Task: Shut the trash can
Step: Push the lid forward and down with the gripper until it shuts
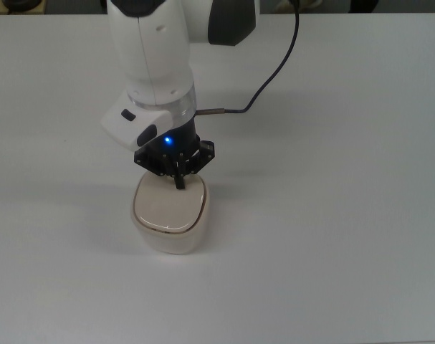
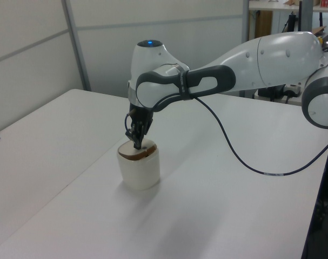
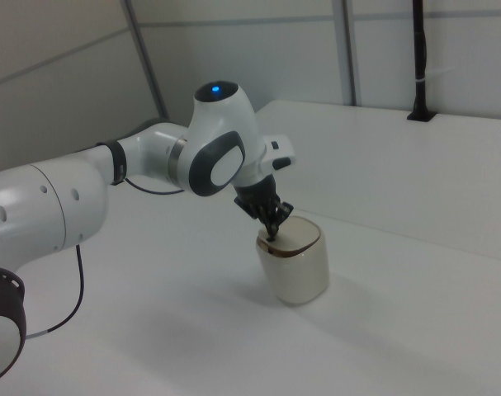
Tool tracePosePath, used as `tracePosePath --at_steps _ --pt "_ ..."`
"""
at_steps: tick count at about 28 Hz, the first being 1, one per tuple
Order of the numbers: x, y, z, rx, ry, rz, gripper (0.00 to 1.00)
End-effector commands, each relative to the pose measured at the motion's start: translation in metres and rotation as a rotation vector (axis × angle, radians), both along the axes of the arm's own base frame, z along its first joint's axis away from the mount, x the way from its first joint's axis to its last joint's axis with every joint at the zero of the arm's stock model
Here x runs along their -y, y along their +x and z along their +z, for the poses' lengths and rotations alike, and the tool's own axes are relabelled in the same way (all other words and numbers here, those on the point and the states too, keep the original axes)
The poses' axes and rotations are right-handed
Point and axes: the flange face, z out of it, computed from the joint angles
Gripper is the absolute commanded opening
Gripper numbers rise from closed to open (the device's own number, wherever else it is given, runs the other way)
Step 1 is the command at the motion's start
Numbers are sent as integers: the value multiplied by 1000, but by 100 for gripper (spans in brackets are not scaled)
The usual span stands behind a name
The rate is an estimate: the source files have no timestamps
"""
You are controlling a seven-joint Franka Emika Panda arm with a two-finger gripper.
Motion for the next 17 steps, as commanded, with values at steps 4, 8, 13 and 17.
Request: tracePosePath --at_steps 4,8,13,17 --pt "-8 -16 -34 -91 -43 39 2" --pt "-7 -16 -50 -117 -56 43 3" --pt "0 -14 -36 -93 -55 32 4" --pt "6 -12 -14 -74 -48 18 6"
